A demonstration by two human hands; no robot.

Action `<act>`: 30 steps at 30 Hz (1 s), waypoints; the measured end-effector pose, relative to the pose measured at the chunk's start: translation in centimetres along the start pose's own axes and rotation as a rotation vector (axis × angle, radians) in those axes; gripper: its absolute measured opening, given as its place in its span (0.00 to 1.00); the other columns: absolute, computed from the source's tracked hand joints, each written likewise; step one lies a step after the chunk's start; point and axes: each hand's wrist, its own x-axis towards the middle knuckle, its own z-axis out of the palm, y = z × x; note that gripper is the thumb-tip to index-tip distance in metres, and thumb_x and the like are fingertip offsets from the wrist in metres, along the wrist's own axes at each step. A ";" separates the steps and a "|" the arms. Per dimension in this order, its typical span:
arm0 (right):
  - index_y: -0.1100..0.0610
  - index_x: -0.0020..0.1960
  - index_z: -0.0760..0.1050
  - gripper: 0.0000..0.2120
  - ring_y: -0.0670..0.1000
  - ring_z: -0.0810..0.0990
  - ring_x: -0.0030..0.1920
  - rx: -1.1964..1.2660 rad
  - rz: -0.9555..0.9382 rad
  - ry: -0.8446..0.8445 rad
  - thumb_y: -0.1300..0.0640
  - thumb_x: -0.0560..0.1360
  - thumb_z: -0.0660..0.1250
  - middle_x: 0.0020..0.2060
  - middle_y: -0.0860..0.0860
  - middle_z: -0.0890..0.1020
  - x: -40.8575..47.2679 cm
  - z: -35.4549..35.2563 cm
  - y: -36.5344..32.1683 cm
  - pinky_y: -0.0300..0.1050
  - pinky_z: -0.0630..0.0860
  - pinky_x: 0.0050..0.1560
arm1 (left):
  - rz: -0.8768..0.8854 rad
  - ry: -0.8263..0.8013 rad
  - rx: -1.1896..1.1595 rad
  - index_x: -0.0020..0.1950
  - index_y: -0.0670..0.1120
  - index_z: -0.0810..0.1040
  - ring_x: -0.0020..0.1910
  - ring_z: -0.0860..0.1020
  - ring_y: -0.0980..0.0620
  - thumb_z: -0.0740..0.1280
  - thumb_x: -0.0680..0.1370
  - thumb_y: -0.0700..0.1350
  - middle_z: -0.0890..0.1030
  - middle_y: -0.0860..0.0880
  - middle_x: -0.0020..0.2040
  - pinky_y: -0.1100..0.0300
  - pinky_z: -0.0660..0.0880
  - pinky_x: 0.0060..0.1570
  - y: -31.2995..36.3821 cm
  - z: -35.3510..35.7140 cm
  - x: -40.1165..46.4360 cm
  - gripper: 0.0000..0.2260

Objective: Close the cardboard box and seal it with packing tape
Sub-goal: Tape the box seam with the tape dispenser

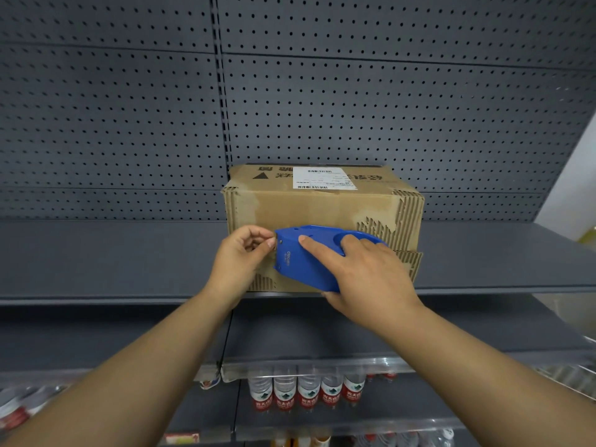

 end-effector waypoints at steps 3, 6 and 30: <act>0.45 0.72 0.62 0.37 0.60 0.79 0.41 -0.019 0.016 0.006 0.49 0.66 0.72 0.49 0.59 0.79 0.1 0.3 -0.4 0.52 0.75 0.41 | 0.035 0.028 0.114 0.39 0.55 0.79 0.37 0.77 0.63 0.69 0.74 0.38 0.80 0.56 0.36 0.59 0.74 0.49 -0.5 -0.5 0.0 0.11; 0.46 0.70 0.66 0.38 0.59 0.79 0.36 -0.027 0.027 0.027 0.49 0.62 0.75 0.44 0.58 0.80 0.2 0.9 -0.8 0.50 0.75 0.36 | 0.104 0.102 0.299 0.40 0.67 0.77 0.47 0.79 0.54 0.68 0.70 0.51 0.80 0.65 0.39 0.45 0.72 0.58 -0.8 -0.8 -0.4 0.08; 0.47 0.66 0.72 0.42 0.55 0.76 0.27 0.032 -0.025 0.068 0.47 0.53 0.79 0.34 0.54 0.78 0.8 1.2 0.8 0.43 0.73 0.27 | 0.018 0.069 0.160 0.39 0.50 0.77 0.31 0.75 0.68 0.69 0.73 0.36 0.78 0.54 0.35 0.76 0.71 0.36 0.0 -0.3 0.1 0.09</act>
